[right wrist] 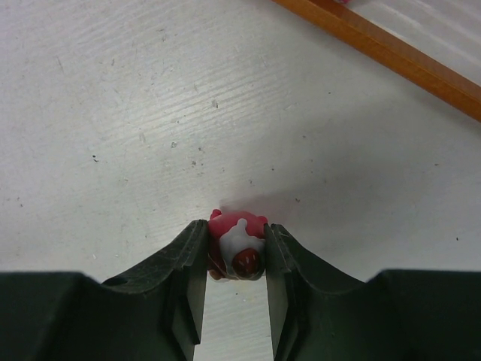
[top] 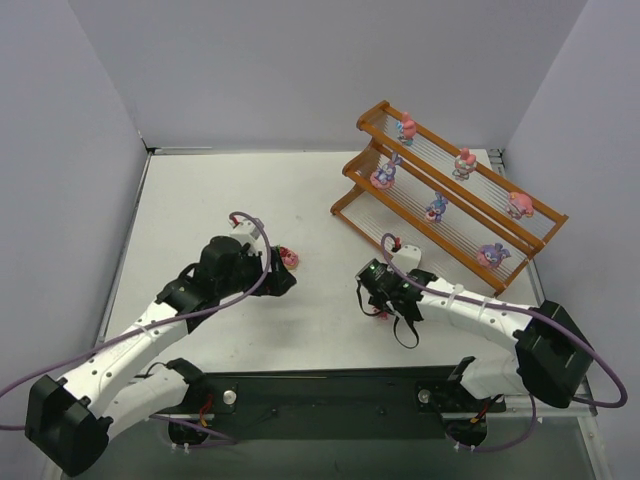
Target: Place and organize the plastic toys onto the shelf
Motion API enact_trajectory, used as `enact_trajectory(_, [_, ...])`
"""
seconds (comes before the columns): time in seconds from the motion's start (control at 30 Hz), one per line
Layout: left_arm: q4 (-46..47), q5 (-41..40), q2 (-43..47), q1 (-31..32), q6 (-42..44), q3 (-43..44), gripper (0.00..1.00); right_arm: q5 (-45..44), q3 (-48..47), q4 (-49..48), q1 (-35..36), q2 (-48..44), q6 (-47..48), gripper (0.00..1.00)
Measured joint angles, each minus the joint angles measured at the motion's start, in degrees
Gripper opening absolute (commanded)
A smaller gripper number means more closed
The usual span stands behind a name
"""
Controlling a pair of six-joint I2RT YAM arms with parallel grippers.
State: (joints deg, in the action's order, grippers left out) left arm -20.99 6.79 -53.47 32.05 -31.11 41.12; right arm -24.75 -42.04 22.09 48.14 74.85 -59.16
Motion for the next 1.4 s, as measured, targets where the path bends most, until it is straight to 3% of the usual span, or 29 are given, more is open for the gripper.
enact_trajectory(0.13, [6.36,-0.07,-2.49,4.7,0.22,-3.1,0.93,-0.92,0.9,-2.75,0.33,1.53,0.22,0.19])
enact_trajectory(0.23, [9.42,-0.28,-3.89,6.29,0.46,-4.17,0.93,-1.4,0.85,-4.22,0.35,2.23,0.68,0.39])
enact_trajectory(0.37, [11.96,-0.85,-5.07,6.82,1.14,-4.42,0.93,-1.31,0.68,-5.16,0.72,3.17,1.31,0.52])
enact_trajectory(0.73, [14.08,-2.08,-5.33,6.86,1.88,-4.42,0.93,-0.98,0.63,-2.95,2.54,3.15,1.27,0.52])
enact_trajectory(0.97, [14.08,-2.51,-5.33,6.86,2.23,-4.42,0.93,-1.01,0.61,-0.44,4.09,1.31,-0.7,0.4])
enact_trajectory(1.13, [14.08,-2.75,-5.31,6.86,2.4,-4.46,0.93,-1.51,0.59,0.07,4.11,1.38,-1.27,0.39])
enact_trajectory(1.4, [14.01,-3.1,-4.87,6.86,2.91,-4.46,0.92,-3.56,-0.52,0.24,4.11,3.26,-0.76,0.54])
